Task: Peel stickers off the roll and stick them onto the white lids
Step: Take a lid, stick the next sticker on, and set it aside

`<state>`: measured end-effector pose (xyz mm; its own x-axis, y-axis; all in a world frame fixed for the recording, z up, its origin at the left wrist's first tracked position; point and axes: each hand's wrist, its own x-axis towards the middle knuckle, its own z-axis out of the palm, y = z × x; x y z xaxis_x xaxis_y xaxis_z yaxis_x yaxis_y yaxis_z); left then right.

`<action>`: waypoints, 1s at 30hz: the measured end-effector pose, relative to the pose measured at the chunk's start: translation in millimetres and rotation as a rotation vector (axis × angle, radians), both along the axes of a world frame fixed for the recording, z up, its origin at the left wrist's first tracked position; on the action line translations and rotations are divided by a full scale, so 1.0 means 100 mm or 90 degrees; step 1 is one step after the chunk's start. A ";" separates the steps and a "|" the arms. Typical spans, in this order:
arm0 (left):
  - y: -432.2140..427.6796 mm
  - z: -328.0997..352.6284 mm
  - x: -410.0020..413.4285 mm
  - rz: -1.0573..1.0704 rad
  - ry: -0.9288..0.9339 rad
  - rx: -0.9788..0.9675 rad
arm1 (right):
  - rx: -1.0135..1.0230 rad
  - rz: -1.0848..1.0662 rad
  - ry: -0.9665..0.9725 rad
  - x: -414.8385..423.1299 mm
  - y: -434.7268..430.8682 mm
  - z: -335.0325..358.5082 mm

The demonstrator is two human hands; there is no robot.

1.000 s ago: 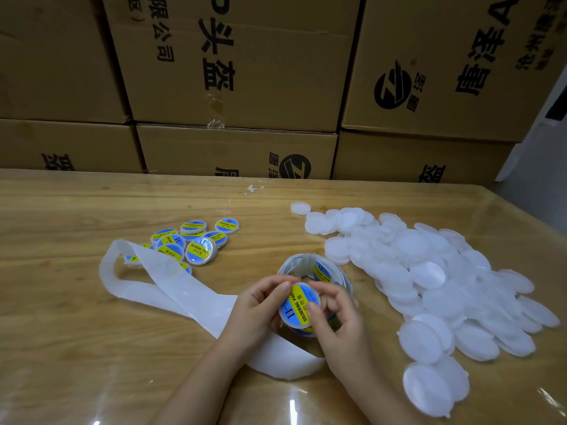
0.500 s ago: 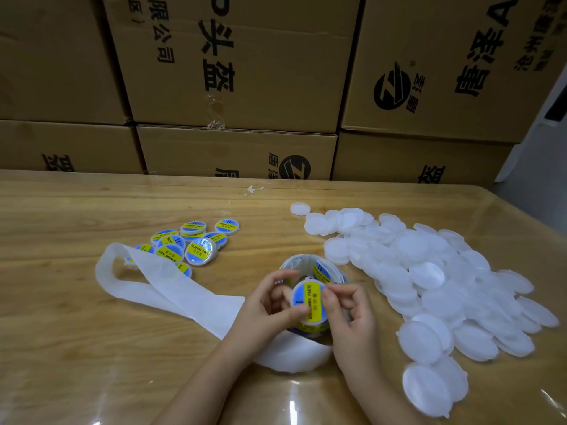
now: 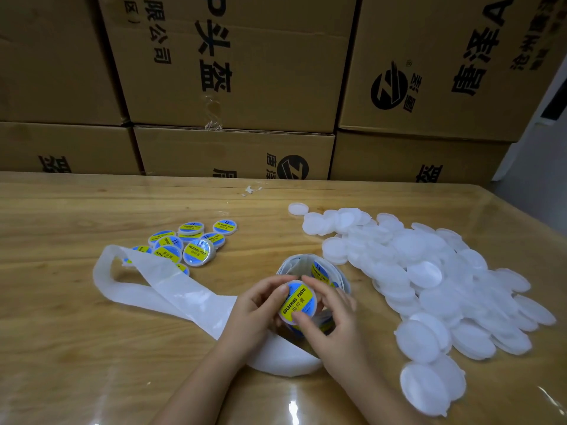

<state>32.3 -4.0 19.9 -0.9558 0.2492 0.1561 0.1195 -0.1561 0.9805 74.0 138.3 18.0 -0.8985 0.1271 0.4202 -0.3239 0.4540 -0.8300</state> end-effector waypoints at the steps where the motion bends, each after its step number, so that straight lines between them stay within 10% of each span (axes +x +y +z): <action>1: 0.00 -0.01 0.00 0.004 0.004 -0.004 | -0.003 0.002 -0.002 0.00 0.01 0.00; 30: 0.07 0.02 0.08 0.074 0.164 -0.148 | -0.102 0.024 0.011 -0.09 0.01 -0.18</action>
